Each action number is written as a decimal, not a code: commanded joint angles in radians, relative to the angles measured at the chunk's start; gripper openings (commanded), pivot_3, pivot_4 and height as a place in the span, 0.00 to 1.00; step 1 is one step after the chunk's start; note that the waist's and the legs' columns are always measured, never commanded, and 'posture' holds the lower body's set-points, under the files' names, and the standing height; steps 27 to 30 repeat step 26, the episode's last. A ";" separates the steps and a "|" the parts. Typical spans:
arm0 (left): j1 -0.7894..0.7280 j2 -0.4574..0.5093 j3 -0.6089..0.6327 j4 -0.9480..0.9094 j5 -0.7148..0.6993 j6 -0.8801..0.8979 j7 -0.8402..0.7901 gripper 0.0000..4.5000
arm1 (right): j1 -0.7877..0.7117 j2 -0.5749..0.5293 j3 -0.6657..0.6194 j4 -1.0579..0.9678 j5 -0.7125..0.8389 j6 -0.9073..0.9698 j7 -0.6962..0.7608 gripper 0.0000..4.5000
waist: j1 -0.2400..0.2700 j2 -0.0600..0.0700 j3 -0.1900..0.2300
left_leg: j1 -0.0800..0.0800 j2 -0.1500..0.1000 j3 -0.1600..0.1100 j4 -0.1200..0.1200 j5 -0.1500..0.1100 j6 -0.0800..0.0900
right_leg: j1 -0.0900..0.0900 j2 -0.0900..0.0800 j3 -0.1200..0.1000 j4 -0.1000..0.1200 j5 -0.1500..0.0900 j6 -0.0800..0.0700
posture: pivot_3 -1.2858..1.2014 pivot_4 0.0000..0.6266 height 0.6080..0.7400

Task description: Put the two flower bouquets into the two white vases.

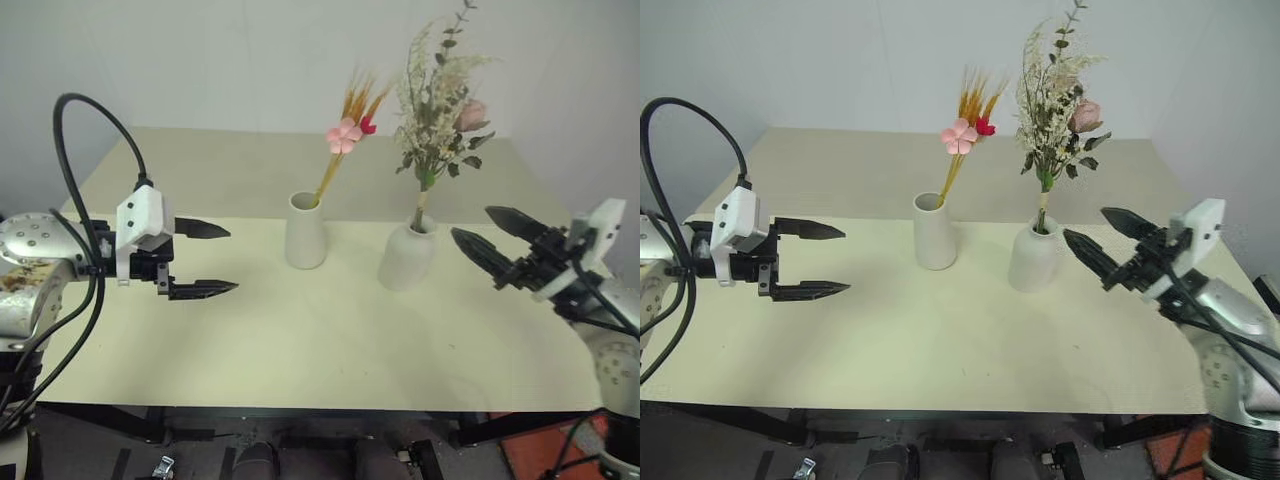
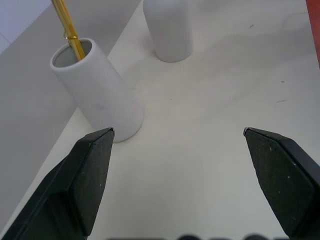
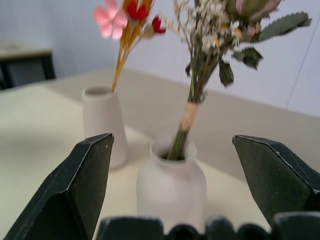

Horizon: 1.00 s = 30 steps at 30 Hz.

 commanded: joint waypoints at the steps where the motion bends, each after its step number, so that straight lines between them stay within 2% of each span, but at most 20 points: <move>1: 0.024 0.040 0.070 -0.007 -0.010 -0.003 0.002 1.00 | 0.082 -0.127 -0.179 -0.004 0.030 0.016 0.154 0.99 | 0.000 0.000 0.000 | 0.000 0.000 0.000 0.000 0.000 0.000 | 0.000 0.000 0.000 0.000 -0.001 -0.001 | 0.52 0.24 1.00; 5: 0.077 0.072 0.125 0.007 -0.001 -0.009 0.008 1.00 | 0.205 -0.257 -0.352 0.065 -0.001 0.009 0.339 0.99 | -0.003 0.000 0.000 | 0.002 0.000 0.000 0.000 0.000 0.000 | 0.002 0.000 0.000 0.000 -0.002 -0.003 | 0.52 0.24 1.00; 10: 0.117 0.103 0.175 0.023 0.000 -0.011 0.011 1.00 | 0.261 -0.318 -0.468 0.125 -0.033 -0.009 0.443 0.99 | -0.010 0.000 0.000 | 0.008 0.000 0.000 0.000 0.000 0.000 | 0.007 0.000 0.001 -0.001 -0.003 -0.003 | 0.52 0.24 1.00; 21: 0.157 0.126 0.220 0.010 -0.004 -0.006 0.016 1.00 | 0.255 -0.314 -0.439 0.159 -0.110 -0.060 0.484 0.99 | -0.008 0.000 0.000 | 0.007 0.000 0.001 0.000 0.000 0.000 | 0.006 0.000 0.001 -0.002 -0.003 -0.004 | 0.52 0.24 1.00; 30: 0.179 0.136 0.246 0.013 -0.006 0.000 0.024 1.00 | 0.251 -0.318 -0.451 0.153 -0.105 -0.049 0.496 0.99 | -0.008 0.000 0.000 | 0.007 0.000 0.001 -0.001 0.000 0.000 | 0.005 0.000 0.001 -0.001 -0.003 -0.004 | 0.52 0.24 1.00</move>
